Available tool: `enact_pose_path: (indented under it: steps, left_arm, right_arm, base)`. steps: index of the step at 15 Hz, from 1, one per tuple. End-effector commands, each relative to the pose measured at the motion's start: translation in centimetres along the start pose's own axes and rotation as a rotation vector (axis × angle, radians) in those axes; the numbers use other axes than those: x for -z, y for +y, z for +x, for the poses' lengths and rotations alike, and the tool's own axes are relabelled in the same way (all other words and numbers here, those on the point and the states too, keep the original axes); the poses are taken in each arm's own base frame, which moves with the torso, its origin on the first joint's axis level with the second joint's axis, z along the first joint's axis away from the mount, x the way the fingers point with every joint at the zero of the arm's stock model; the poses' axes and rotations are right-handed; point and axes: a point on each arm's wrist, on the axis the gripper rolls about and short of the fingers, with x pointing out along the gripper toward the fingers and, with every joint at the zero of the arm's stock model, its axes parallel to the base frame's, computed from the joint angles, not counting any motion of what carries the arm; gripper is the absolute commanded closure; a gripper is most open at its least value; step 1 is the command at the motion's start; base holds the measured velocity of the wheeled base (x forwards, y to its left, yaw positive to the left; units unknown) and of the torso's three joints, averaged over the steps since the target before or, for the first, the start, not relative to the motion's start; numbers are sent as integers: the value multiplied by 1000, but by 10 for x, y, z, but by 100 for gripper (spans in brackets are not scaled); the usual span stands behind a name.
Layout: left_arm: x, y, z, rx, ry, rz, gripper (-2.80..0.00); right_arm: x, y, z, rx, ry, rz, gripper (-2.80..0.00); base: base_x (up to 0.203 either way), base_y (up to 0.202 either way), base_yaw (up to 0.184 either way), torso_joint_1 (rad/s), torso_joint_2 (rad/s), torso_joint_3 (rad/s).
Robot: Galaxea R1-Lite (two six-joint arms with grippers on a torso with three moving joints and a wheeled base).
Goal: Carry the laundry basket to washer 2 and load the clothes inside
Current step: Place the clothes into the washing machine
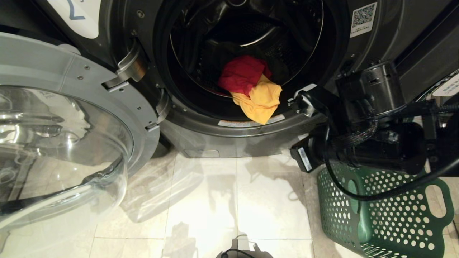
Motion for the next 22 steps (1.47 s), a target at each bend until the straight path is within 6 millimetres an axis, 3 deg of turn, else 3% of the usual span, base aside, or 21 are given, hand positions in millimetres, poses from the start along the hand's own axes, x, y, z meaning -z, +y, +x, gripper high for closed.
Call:
enact_pose_path:
  steps: [1,9,17,22]
  left_arm:
    - [0,0,0,0,0,-1,0]
    - [0,0,0,0,1,0,0]
    - [0,0,0,0,3,3,0]
    - [0,0,0,0,1,3,0]
  right_arm:
    - [4,-11,-33,4,40,9,0]
    - [10,-15,-48,51,43,33,0]
    - [19,-14,-47,40,69,31,0]
    - [20,-13,-46,19,72,30,0]
  base:
    - [0,0,0,0,0,0]
    - [0,0,0,0,0,0]
    - [0,0,0,0,0,0]
    - [161,0,-1,0,3,4]
